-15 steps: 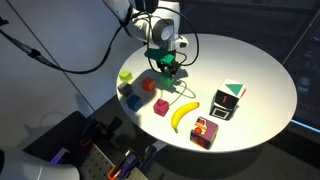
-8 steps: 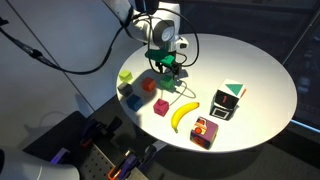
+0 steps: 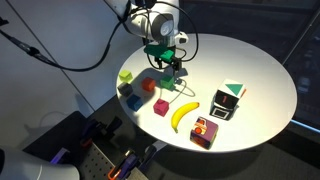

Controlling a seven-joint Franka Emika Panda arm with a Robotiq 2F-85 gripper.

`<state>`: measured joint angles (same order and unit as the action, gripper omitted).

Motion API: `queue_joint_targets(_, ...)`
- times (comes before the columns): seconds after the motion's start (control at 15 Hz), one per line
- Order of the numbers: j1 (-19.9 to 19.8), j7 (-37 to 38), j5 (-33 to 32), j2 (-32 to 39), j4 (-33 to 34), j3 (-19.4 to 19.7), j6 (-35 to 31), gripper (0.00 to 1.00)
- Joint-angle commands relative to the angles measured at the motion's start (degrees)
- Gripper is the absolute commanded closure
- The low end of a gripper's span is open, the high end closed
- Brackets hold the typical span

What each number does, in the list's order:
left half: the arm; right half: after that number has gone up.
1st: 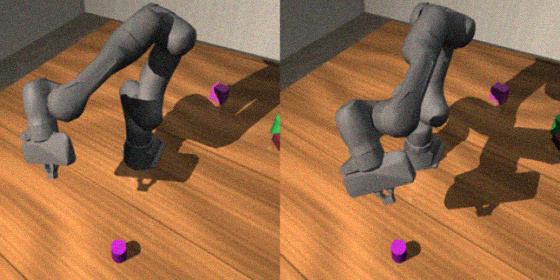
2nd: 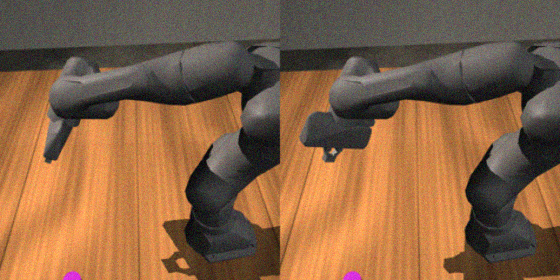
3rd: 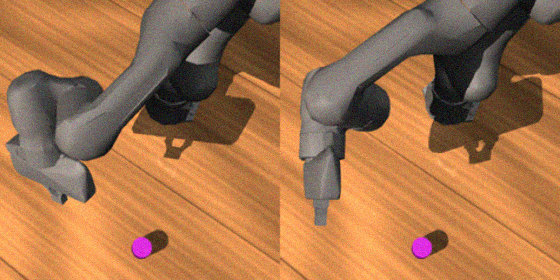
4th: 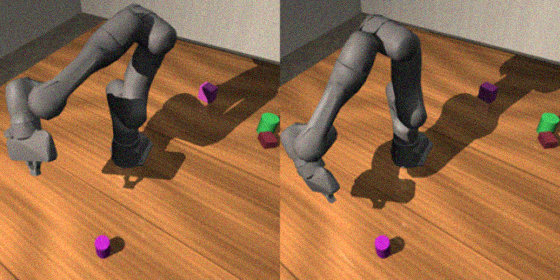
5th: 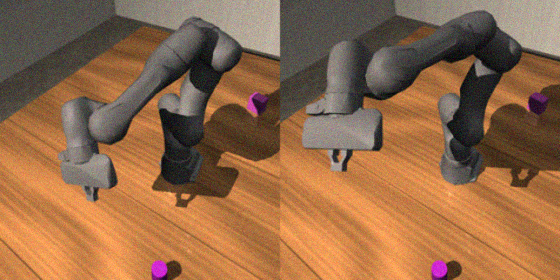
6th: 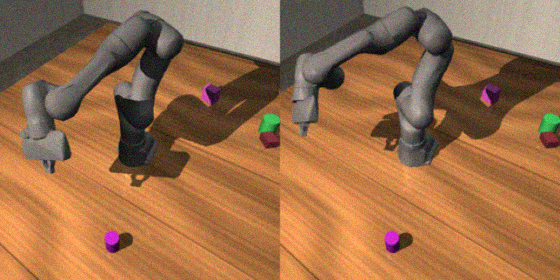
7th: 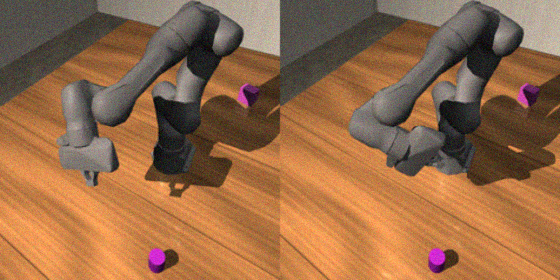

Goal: Place the dark green block on the table

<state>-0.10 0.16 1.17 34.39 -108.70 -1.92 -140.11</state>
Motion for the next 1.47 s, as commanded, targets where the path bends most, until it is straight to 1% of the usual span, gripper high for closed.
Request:
queue_joint_targets(0.0, 0.9, 1.67, 0.72, -5.08, -2.34, 0.13, 2.55, 0.0)
queue_joint_targets(0.33, 1.9, 1.84, 0.09, -11.0, -5.21, 0.16, 6.4, 0.0)
queue_joint_targets(0.6, 2.82, 2.41, -1.15, -15.84, -9.17, 0.5, 9.24, 0.0)
queue_joint_targets(0.93, 3.35, 2.75, -1.76, -21.66, -15.57, 0.23, 11.69, 0.0)
queue_joint_targets(1.4, 3.84, 2.76, -2.9, -31.85, -25.52, -0.26, 12.86, 0.0)
